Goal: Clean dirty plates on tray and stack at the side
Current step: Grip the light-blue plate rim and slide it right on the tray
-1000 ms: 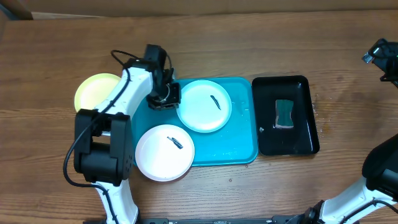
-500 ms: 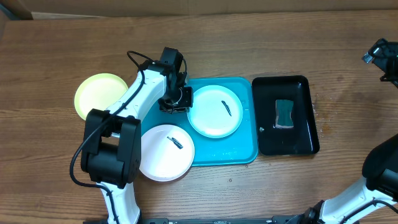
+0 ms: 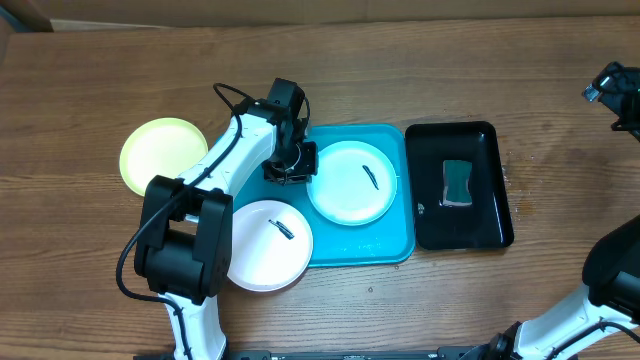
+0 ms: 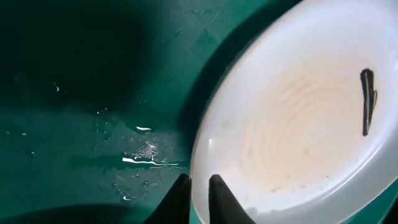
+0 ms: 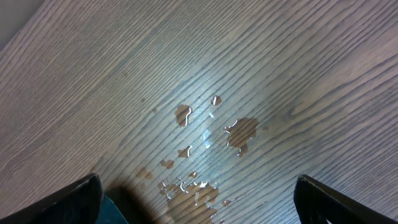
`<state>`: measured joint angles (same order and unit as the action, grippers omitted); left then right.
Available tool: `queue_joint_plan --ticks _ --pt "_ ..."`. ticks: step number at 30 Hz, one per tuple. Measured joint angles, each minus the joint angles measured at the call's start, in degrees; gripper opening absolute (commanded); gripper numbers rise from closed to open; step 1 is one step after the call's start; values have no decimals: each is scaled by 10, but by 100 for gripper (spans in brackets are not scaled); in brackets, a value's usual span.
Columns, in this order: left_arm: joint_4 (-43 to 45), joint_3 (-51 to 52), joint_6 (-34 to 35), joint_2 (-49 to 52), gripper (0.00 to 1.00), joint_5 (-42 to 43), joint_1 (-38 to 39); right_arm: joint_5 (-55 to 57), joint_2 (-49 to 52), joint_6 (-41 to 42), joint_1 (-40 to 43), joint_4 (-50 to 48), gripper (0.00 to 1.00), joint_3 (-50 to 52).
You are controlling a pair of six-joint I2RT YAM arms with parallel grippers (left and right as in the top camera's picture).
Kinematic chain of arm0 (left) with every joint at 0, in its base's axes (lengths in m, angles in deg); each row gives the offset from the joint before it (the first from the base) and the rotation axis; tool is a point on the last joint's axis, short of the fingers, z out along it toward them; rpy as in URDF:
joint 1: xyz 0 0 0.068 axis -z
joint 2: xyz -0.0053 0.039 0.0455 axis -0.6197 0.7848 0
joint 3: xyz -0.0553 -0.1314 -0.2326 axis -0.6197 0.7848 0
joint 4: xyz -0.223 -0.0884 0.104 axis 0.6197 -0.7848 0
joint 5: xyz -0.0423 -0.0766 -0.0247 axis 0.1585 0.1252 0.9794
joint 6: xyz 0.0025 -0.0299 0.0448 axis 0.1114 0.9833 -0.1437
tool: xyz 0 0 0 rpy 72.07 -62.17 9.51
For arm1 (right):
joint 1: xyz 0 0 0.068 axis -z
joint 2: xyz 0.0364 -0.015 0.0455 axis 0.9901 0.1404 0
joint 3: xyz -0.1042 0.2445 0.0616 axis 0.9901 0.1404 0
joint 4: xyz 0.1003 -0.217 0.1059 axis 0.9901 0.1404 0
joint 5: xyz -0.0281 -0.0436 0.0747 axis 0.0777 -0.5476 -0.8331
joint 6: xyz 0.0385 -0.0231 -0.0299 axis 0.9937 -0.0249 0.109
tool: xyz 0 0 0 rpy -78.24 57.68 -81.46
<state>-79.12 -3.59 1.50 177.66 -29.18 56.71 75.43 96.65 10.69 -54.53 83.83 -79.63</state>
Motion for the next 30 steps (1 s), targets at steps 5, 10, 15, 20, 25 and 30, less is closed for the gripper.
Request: queue_joint_plan --ticks 5,10,15,20,25,30 --pt "-6 0 12 0 47 -4 0 0 0 0 0 0 100 0" --pt "-9 2 16 0 45 -7 1 0 0 0 0 0 100 0" --pt "-7 19 38 0 31 -33 19 0 0 0 0 0 100 0" --pt "7 29 50 0 4 -52 41 0 0 0 0 0 100 0" --pt "15 30 55 0 4 -71 49 0 0 0 0 0 100 0" --pt "19 30 55 -1 9 -87 49 0 0 0 0 0 100 0"
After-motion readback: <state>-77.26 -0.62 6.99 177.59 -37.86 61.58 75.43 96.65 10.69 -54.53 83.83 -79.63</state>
